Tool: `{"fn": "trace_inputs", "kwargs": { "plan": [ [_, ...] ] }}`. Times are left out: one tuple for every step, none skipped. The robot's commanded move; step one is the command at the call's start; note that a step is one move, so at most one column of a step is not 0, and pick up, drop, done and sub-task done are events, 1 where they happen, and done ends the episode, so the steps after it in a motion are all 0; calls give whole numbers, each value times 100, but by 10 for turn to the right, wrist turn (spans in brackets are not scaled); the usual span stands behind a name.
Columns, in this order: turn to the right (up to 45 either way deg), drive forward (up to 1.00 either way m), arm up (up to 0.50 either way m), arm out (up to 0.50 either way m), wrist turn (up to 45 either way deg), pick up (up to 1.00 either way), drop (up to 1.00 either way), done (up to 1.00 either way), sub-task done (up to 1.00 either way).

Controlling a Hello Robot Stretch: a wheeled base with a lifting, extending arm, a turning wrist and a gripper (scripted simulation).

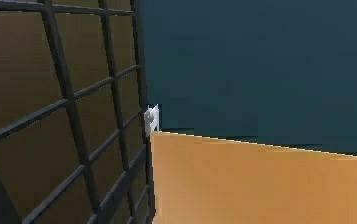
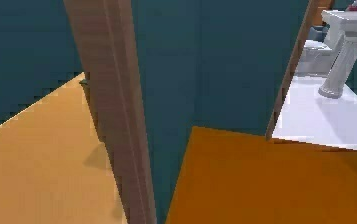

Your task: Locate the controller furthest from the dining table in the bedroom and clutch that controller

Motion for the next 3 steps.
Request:
{"fn": "trace_inputs", "kwargs": {
  "plan": [
    [150, 0, 0, 0, 0, 0, 0, 0, 0],
    [0, 30, 0, 0, 0, 0, 0, 0, 0],
    [270, 0, 0, 0, 0, 0, 0, 0, 0]
  ]
}}
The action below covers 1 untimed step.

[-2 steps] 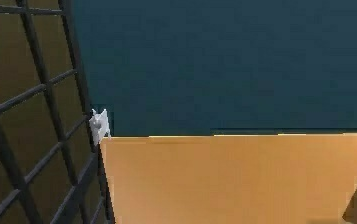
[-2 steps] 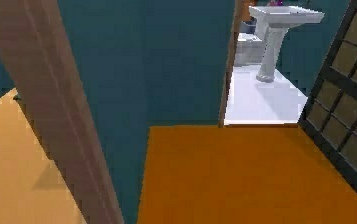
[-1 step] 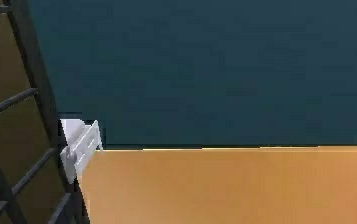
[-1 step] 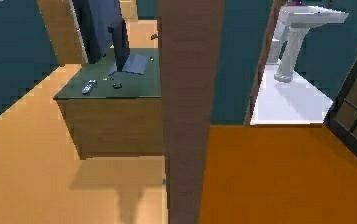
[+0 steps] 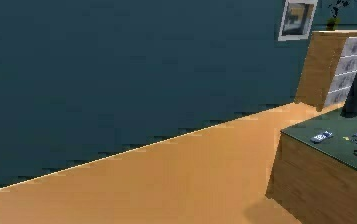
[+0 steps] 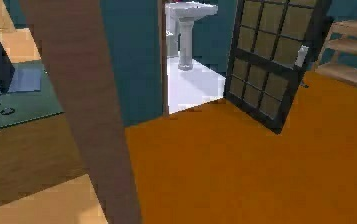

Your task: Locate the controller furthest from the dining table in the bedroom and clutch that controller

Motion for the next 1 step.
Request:
{"fn": "trace_inputs", "kwargs": {
  "plan": [
    [0, 50, 0, 0, 0, 0, 0, 0, 0]
  ]
}}
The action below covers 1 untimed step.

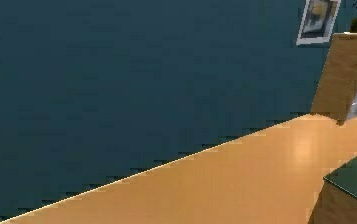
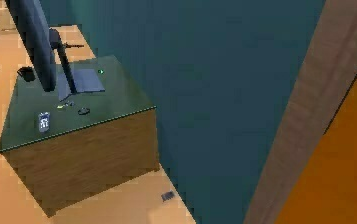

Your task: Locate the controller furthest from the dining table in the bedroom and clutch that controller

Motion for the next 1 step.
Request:
{"fn": "trace_inputs", "kwargs": {
  "plan": [
    [180, 0, 0, 0, 0, 0, 0, 0, 0]
  ]
}}
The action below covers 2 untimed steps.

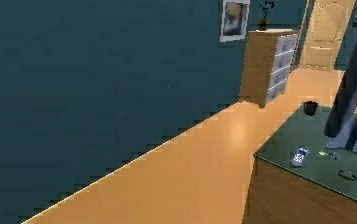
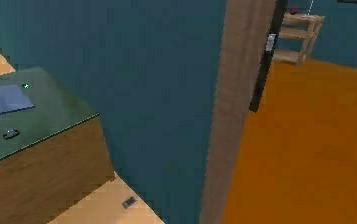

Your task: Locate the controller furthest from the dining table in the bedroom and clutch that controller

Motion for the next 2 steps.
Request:
{"fn": "trace_inputs", "kwargs": {
  "plan": [
    [0, 100, 0, 0, 0, 0, 0, 0, 0],
    [120, 0, 0, 0, 0, 0, 0, 0, 0]
  ]
}}
